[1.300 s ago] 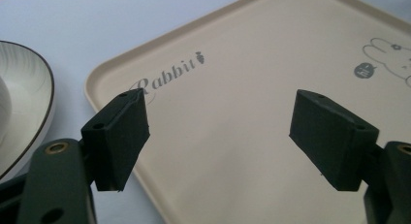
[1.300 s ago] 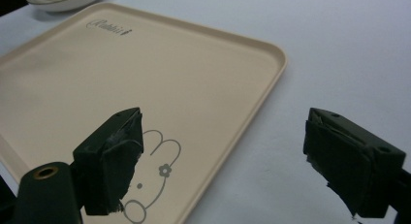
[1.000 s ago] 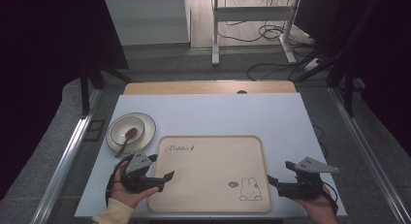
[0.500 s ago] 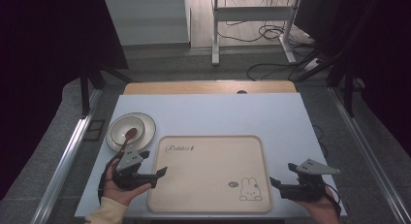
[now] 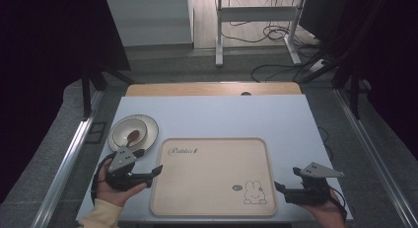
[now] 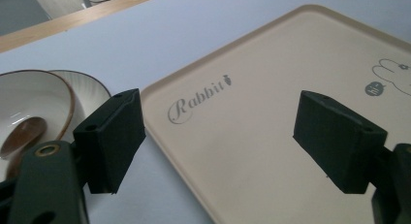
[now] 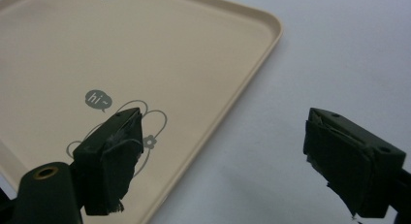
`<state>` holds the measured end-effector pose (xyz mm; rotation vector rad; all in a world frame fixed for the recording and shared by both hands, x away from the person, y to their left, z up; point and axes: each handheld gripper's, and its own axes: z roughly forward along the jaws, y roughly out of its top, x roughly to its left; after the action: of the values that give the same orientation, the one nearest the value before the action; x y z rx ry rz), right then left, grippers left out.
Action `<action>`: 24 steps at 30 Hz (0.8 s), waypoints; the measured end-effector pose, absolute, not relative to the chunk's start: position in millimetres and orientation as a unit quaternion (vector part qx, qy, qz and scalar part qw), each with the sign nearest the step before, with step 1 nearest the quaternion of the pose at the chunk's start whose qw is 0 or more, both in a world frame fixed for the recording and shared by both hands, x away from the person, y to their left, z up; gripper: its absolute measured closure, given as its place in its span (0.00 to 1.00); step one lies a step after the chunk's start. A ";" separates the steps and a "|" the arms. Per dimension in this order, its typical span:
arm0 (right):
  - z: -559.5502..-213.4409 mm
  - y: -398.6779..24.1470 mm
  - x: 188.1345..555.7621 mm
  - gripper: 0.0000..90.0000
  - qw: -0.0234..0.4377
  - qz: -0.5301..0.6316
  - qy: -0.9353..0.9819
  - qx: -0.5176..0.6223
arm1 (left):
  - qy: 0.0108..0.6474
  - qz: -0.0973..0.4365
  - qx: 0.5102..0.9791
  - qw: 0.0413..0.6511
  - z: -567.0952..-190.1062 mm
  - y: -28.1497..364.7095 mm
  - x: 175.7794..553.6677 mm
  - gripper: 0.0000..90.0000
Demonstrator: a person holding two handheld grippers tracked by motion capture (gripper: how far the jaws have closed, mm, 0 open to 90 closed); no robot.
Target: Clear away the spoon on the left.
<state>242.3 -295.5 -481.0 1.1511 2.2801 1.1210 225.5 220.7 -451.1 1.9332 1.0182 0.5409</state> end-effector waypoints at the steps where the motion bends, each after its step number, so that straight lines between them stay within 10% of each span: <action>1: -480.6 -296.4 241.0 0.16 0.177 0.396 0.804 0.408 | 0.410 0.219 0.774 0.429 -449.7 222.9 226.7 0.20; 24: -480.8 -296.3 243.0 0.16 0.182 0.394 0.805 0.404 | 0.427 0.250 0.760 0.421 -441.2 243.9 224.2 0.20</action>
<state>243.0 -296.3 -480.8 1.1401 2.2731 1.1127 224.2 243.9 -441.2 1.9051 1.0701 0.6253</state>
